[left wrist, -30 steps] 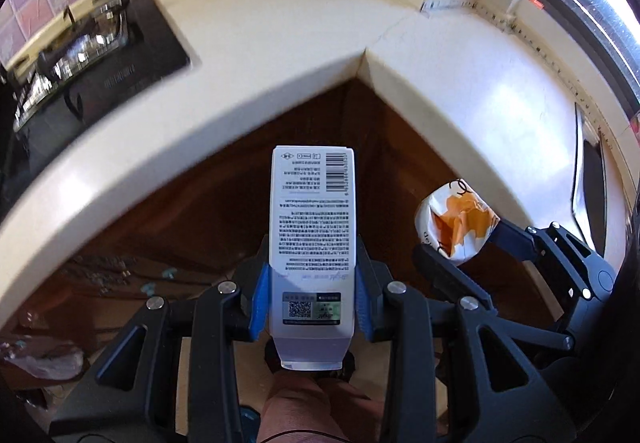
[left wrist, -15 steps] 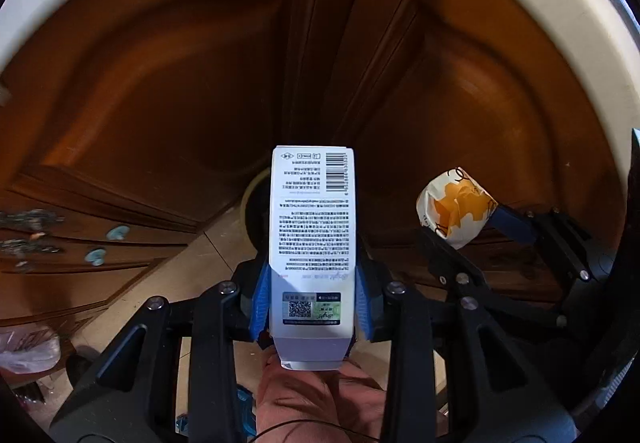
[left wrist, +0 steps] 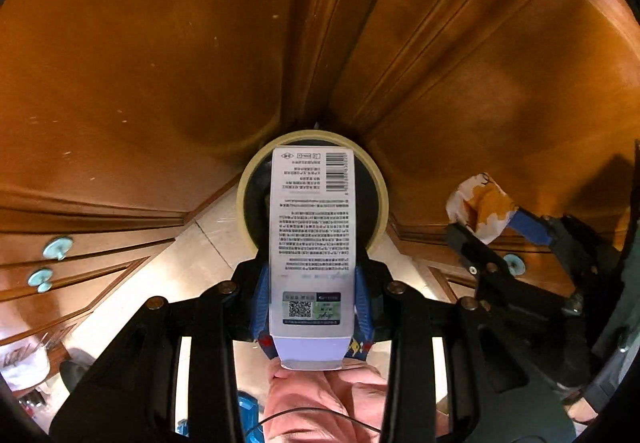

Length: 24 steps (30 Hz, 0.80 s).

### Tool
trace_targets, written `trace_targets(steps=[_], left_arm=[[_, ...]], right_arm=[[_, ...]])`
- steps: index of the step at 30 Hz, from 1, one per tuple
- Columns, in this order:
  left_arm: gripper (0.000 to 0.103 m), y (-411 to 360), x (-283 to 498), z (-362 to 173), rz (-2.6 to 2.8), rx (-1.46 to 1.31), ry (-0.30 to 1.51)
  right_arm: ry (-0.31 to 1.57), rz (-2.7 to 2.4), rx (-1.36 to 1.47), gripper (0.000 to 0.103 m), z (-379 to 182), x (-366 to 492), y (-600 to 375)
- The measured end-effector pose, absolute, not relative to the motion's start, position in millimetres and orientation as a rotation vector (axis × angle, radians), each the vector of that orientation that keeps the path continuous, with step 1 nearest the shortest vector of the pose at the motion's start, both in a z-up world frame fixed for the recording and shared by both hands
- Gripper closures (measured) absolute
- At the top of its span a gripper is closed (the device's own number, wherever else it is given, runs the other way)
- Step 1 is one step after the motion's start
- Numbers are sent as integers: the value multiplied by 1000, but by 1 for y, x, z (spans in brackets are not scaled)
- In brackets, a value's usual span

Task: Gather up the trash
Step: 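Open the right tool over the bin while the left tool releases the white box, then raise both tools back up to the counter trash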

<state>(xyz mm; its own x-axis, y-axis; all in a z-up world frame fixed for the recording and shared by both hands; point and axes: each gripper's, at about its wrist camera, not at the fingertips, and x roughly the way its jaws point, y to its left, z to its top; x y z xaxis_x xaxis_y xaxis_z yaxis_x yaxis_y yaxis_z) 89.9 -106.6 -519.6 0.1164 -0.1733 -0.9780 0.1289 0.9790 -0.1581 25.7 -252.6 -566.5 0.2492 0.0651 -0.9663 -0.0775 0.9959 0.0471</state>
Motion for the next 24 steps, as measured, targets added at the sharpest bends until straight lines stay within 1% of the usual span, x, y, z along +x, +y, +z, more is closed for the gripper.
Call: trace_targets(steps=[9,10,12,13,14,17,19,24], left_arm=[[71,-94,107,-532,-304,-108,1434],[69,-93,109,-533,-307,-110,1439],[53,-90,112,-533,-292,-99,1437],[40,-88,113,-533,-288,-97,1436],[34,-86,113,-533,-287,-100,1434],[33,-85,113,-529,-283,-101,1428],[33,-82,113,-526,-279,-99,1422],[33,-75,111,-514,-274,-88,1403]], right_arm=[[1351,132,-11,48,-599,60,-237],[1353,133,-12,48,-601,63,-234],[1358,130,-11,48,-605,66,-238],[1363,137,-9,47,-606,68,-237],[1369,145,-8,47,-607,70,-236],[1365,146,-31,46,-603,68,-233],[1363,148,-46,40,-602,68,-231],[1365,142,-49,40,-599,67,-228]])
